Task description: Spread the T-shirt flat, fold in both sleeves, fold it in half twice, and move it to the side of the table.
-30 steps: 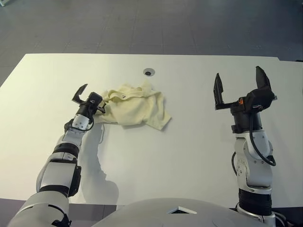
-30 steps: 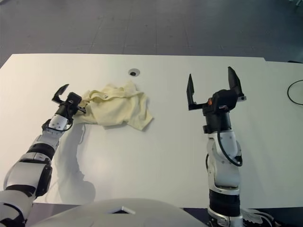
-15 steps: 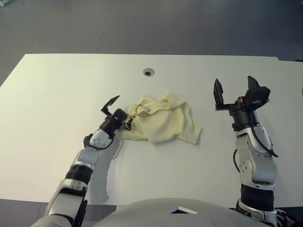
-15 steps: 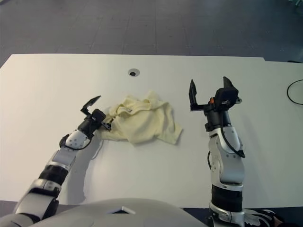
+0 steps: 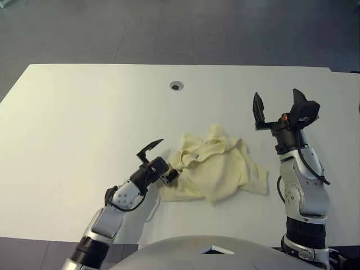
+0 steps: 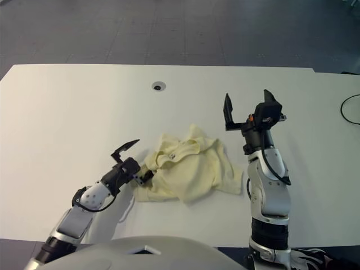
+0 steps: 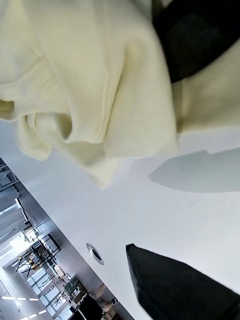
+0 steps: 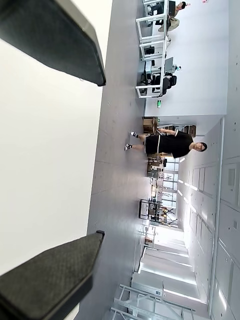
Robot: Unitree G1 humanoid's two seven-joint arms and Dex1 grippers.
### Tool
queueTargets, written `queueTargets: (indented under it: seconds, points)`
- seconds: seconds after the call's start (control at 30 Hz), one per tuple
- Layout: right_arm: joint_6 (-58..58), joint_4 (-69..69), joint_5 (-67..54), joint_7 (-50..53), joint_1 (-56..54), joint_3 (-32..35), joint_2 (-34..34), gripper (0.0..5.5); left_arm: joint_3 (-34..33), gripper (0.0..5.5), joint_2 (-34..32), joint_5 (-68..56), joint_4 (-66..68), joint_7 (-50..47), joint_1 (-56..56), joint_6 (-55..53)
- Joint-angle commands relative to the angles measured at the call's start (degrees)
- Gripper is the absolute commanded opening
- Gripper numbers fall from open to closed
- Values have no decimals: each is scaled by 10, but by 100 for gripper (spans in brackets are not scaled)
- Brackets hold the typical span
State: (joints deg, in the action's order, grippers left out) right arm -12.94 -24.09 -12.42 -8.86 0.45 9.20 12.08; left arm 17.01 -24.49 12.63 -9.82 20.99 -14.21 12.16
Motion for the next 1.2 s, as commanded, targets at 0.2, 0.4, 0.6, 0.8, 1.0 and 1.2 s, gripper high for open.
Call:
queueTargets:
  seconds: [0.2, 0.4, 0.6, 0.8, 1.0, 1.2]
  points:
    - [-24, -11, 9, -6, 4, -5, 18, 537, 13, 540, -73, 25, -24, 53, -47, 12]
    - [-84, -39, 27, -16, 44, 14, 65, 537, -16, 540, -117, 35, -12, 61, -33, 47]
    - [-122, -47, 68, -56, 80, -6, 134, 537, -60, 540, -121, 0, -43, 59, -29, 45]
    - [-126, -61, 109, -117, 133, -29, 203, 537, -82, 540, -126, -16, -65, 72, -15, 40]
    - [-122, -68, 147, -177, 165, -92, 252, 537, -91, 540, -116, -54, -93, 90, -4, 20]
    - [-112, -106, 121, -197, 150, -65, 248, 537, -71, 540, -93, -128, -151, 122, 8, -49]
